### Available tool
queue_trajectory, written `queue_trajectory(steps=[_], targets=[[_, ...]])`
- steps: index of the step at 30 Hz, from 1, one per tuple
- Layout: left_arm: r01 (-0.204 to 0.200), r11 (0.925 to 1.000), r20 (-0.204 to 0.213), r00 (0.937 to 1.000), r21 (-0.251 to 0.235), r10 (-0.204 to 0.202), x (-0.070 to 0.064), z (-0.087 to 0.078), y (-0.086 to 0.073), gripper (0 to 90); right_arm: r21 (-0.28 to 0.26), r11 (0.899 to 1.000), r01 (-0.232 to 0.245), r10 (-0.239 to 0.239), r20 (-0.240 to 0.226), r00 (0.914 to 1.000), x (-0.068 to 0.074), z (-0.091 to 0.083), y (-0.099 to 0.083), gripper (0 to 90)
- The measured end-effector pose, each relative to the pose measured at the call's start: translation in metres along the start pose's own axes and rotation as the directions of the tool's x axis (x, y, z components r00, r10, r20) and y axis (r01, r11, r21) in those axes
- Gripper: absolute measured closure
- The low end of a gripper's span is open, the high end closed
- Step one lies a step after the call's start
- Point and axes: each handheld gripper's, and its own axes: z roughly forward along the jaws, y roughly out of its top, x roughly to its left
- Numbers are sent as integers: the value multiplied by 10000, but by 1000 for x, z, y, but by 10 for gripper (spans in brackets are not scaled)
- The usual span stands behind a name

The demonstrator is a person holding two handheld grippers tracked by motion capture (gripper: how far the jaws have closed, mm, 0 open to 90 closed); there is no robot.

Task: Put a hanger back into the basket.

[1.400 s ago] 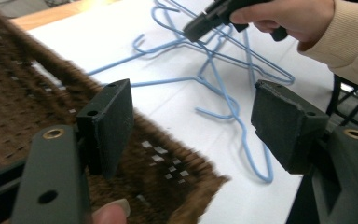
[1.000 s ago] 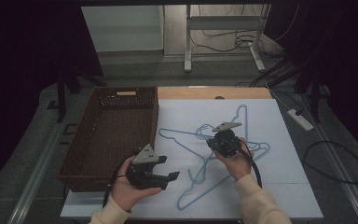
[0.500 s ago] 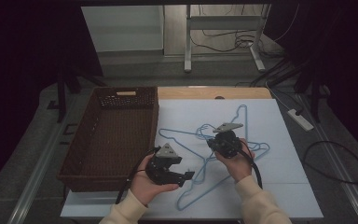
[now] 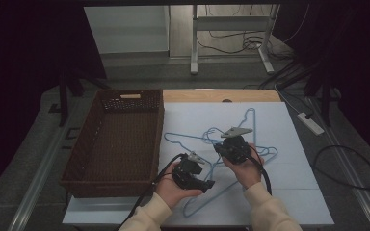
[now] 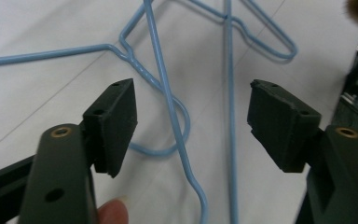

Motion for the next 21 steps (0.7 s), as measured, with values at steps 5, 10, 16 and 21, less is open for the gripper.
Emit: queue_trajectory(steps=[5,10,16,21], targets=[[190,9997,77,9998,139,-191,3,14,1,440,-16,10000,-14,14,-32,10000,0,-2,-1,859],[271,9996,72,9996,-11,-271,5,19,2,561,-123,9999,-86,86,-66,9999,-1,-7,-2,858],[272,9996,218,9994,15,-272,7,20,1,769,-230,9997,-65,63,-78,10000,0,-10,-3,858],[651,9978,343,9973,-84,-648,9,20,0,836,-375,9992,-104,101,-94,9999,1,-13,-5,857]])
